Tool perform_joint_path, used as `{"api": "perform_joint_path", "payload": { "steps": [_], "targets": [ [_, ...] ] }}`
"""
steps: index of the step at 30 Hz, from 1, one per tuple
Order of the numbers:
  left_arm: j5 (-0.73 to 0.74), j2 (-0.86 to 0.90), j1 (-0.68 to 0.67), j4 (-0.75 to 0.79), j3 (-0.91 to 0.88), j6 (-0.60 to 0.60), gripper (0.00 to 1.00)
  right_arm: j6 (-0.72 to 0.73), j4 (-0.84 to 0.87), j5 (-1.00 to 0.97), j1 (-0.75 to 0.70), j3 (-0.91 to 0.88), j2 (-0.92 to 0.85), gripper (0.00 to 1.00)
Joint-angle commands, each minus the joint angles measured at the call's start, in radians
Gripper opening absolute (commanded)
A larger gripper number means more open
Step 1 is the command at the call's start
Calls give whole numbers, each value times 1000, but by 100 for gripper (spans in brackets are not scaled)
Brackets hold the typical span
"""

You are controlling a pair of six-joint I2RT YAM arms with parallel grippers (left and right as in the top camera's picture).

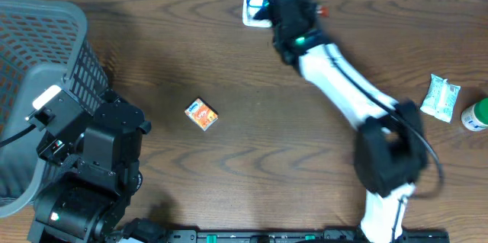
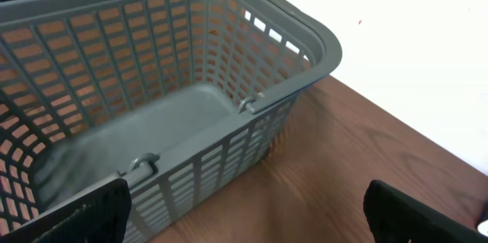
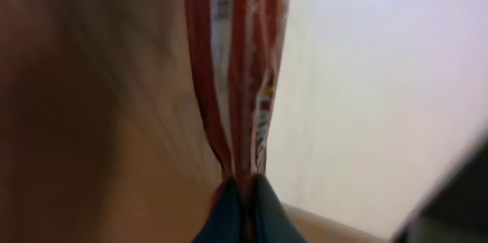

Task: Scan the item barcode
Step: 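Carry the snack bar right and release it beside the tissue pack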

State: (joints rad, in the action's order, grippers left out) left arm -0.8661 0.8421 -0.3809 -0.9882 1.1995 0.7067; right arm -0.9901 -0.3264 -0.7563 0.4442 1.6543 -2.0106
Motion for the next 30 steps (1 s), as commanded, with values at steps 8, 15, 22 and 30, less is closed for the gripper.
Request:
{"api": "perform_joint_path", "payload": {
  "steps": [8,15,22,30],
  "targets": [
    [-9,0,5,-3,15,5,98,742,-439,197,-432,-24,71,1],
    [-9,0,5,-3,15,5,98,855,-373,336,-715,-86,56,1],
    [-9,0,5,-3,15,5,98,938,-229,435,-888,-150,0,1],
    [-9,0,5,-3,15,5,98,960,-163,433,-955,-171,-121,1]
  ]
}}
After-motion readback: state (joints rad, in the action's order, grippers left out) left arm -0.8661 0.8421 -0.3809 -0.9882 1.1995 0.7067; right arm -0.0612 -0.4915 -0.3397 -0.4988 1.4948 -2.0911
